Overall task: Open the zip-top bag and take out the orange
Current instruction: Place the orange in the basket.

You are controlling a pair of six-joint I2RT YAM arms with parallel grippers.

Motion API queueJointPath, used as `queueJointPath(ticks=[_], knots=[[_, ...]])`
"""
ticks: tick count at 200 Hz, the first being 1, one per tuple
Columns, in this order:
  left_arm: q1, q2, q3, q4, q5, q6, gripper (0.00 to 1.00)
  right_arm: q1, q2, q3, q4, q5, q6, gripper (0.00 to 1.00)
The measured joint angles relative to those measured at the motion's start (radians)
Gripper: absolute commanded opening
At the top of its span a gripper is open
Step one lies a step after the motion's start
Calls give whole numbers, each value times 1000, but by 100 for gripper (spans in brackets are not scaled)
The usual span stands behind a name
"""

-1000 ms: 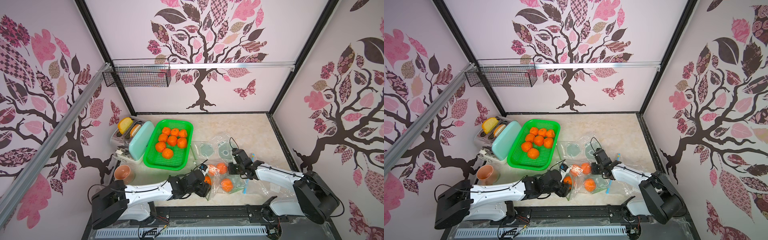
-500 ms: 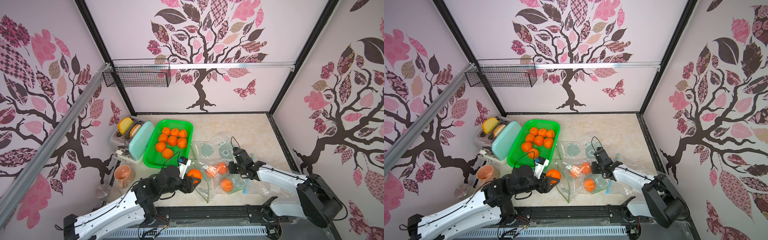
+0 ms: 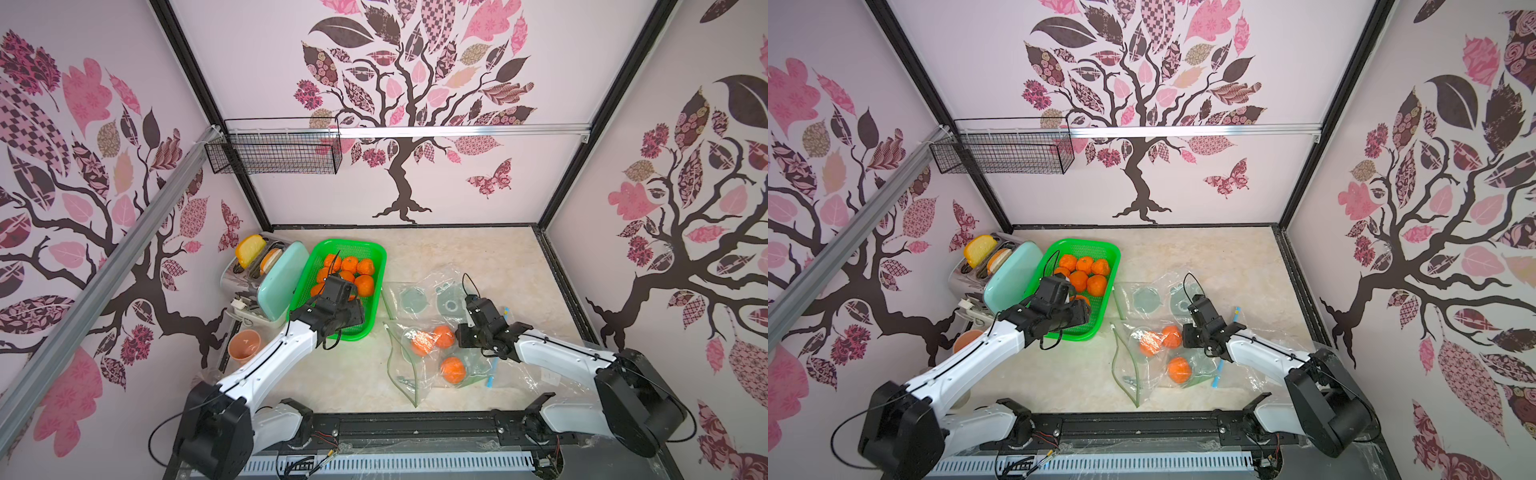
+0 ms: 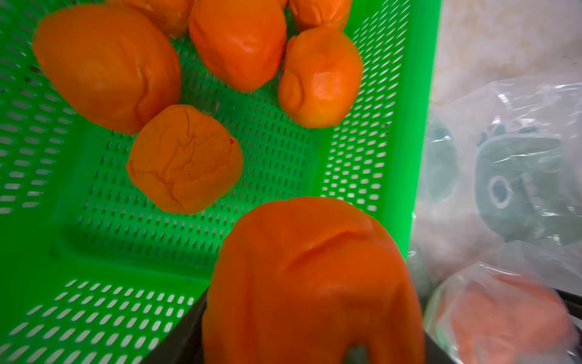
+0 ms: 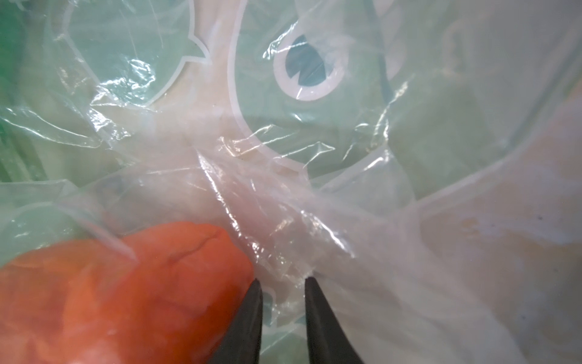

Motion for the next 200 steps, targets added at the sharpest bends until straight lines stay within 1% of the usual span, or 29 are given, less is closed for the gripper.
queueJointPath(ticks=[31,63,79,97,121,133,159,179,188,200], knots=[[3,146,41,39,20,19,34,0,-5,-10,3,-7,0,28],[6,216,82,59,21,31,41,0,-5,-10,3,-11,0,28],[9,251,105,70,20,40,42,0,-5,-10,3,-11,0,28],[15,300,128,80,23,48,47,0,-5,-10,3,-11,0,28],[25,360,159,80,34,62,60,0,-5,-10,3,-11,0,29],[27,367,161,78,38,64,66,0,-5,-10,3,-11,0,28],[27,366,162,75,48,68,75,0,-5,-10,3,-13,0,28],[27,353,163,60,53,68,78,0,-5,-10,3,-15,0,29],[27,342,165,49,55,68,81,0,-5,-10,3,-15,0,29],[27,326,172,35,55,72,81,0,-5,-10,3,-14,0,29]])
